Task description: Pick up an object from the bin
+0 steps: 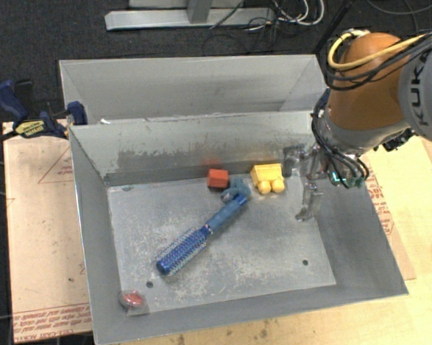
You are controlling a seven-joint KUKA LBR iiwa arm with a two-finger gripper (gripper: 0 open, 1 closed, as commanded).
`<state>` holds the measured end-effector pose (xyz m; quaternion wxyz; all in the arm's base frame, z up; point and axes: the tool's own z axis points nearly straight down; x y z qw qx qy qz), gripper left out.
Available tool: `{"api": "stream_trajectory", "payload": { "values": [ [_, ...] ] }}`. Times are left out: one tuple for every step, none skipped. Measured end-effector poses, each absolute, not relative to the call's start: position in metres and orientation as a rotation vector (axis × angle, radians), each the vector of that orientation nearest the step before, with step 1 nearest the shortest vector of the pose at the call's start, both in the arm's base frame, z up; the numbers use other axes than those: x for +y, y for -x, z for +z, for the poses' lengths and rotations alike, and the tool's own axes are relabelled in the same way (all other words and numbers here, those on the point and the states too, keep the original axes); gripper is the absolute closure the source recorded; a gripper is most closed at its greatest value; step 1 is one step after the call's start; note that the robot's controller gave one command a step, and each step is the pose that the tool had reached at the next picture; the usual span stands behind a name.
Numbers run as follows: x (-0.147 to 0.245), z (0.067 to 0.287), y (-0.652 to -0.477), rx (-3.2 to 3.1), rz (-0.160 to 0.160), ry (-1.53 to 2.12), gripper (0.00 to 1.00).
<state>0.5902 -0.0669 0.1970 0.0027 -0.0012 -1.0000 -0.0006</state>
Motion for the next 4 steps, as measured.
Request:
{"api": "stream_trajectory", "payload": {
  "values": [
    [0.027, 0.138, -0.593, -3.129, -0.007, 0.238, 0.00],
    [0.028, 0.068, -0.615, -3.129, 0.000, 0.219, 0.00],
    [0.028, 0.071, -0.617, -3.138, -0.002, 0.217, 1.00],
    [0.016, 0.232, -0.624, -3.140, -0.002, 0.266, 1.00]
  ]
}}
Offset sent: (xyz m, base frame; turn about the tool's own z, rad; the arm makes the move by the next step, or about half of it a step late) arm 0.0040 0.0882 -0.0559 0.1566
